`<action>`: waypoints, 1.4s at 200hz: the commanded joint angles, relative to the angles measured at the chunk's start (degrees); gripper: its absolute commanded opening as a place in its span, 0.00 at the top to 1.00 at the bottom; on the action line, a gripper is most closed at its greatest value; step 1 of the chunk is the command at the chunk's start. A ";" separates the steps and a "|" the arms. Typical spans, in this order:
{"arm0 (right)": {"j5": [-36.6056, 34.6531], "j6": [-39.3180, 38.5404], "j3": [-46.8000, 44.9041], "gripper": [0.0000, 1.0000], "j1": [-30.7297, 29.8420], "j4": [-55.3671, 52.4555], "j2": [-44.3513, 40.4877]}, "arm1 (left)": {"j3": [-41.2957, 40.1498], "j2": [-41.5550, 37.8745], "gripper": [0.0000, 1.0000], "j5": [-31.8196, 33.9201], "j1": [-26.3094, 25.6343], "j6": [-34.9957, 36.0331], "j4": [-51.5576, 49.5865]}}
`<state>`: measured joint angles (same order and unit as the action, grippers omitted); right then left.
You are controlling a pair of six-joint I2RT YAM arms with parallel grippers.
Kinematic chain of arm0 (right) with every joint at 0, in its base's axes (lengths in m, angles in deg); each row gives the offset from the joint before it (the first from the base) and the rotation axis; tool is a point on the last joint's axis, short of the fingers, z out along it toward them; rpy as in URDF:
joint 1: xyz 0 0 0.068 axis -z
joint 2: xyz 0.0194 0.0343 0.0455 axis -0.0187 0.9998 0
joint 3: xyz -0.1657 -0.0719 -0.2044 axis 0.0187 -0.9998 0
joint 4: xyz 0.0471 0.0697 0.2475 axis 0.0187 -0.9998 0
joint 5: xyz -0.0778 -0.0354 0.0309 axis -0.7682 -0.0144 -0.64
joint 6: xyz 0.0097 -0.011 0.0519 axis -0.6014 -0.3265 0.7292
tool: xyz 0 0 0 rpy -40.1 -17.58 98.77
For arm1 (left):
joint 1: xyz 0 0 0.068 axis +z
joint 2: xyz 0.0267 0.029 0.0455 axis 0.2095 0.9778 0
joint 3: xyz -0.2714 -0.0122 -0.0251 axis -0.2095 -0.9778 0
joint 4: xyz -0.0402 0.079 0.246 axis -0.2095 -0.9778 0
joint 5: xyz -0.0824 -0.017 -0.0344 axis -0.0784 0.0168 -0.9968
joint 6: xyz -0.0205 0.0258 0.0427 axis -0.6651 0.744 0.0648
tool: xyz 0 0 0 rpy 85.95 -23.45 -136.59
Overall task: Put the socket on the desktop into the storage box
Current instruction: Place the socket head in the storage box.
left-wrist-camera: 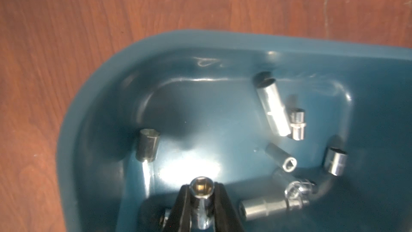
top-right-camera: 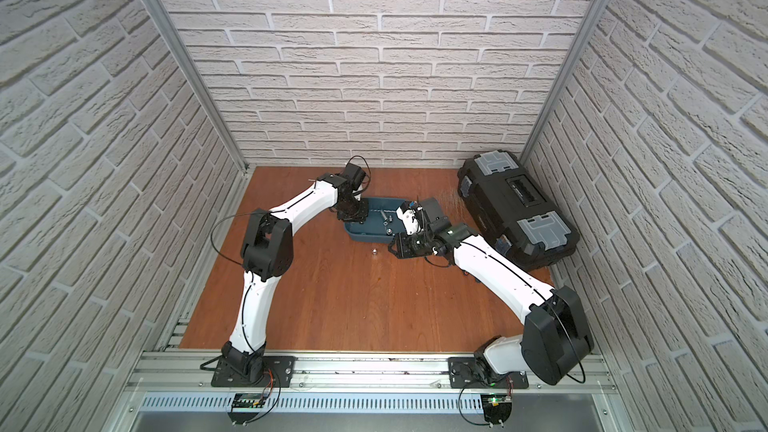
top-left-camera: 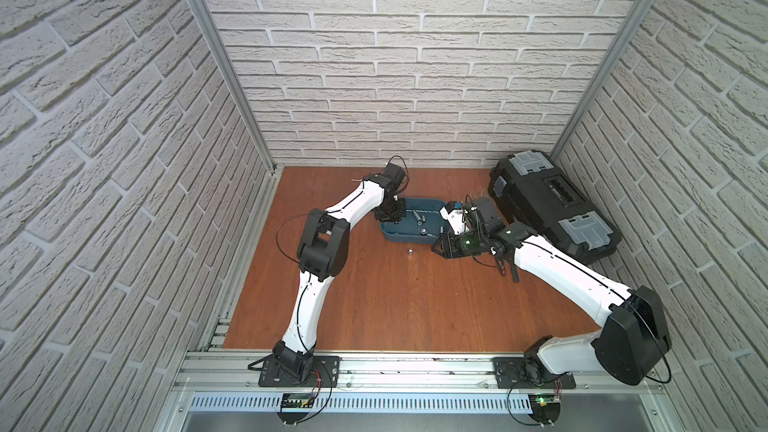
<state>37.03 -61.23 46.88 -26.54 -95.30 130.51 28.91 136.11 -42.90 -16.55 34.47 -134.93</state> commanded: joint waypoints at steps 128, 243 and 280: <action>-1.24 -0.33 -0.91 0.57 -0.42 0.62 -0.99 | 2.13 0.37 0.62 0.92 0.17 -0.23 -1.69; -5.89 -0.28 2.26 0.53 -2.93 -4.73 -1.36 | -12.42 -17.06 0.54 0.47 -3.27 -1.64 5.30; -7.50 0.23 4.79 0.52 -5.00 -6.24 0.42 | -23.08 -26.10 0.53 0.85 -4.20 -3.29 9.18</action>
<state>31.48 -61.10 48.71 -30.09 -100.72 130.51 11.27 115.22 -42.46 -20.18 32.87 -129.38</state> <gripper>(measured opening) 0.475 0.470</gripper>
